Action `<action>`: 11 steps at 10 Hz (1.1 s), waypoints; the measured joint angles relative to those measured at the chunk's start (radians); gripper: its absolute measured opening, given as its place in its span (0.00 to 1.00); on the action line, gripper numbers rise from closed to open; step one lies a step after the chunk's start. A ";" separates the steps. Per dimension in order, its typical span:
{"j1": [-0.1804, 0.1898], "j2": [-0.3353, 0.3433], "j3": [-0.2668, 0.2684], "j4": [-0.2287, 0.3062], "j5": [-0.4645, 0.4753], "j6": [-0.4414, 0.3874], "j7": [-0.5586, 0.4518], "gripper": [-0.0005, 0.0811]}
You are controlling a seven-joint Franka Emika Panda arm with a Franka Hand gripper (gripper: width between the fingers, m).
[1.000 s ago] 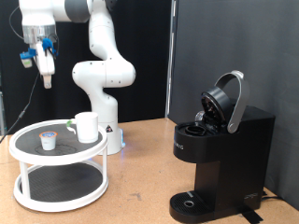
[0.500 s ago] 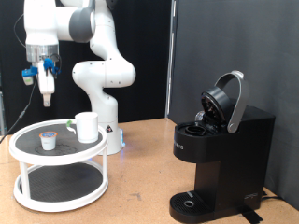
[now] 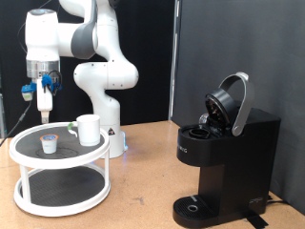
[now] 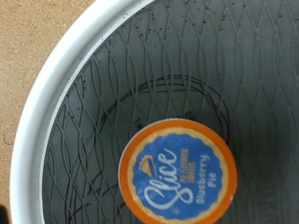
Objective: Make a cup of coffee with the keurig machine
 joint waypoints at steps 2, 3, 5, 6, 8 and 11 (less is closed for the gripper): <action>0.000 0.024 -0.004 -0.018 0.000 0.043 0.000 0.91; -0.001 0.037 -0.005 -0.026 0.000 0.064 0.000 0.91; -0.002 0.066 -0.005 -0.043 0.000 0.110 0.001 0.91; -0.002 0.081 -0.005 -0.048 0.000 0.126 0.002 0.91; -0.002 0.102 -0.005 -0.061 0.000 0.158 0.002 0.91; -0.003 0.117 -0.005 -0.077 0.000 0.193 0.002 0.91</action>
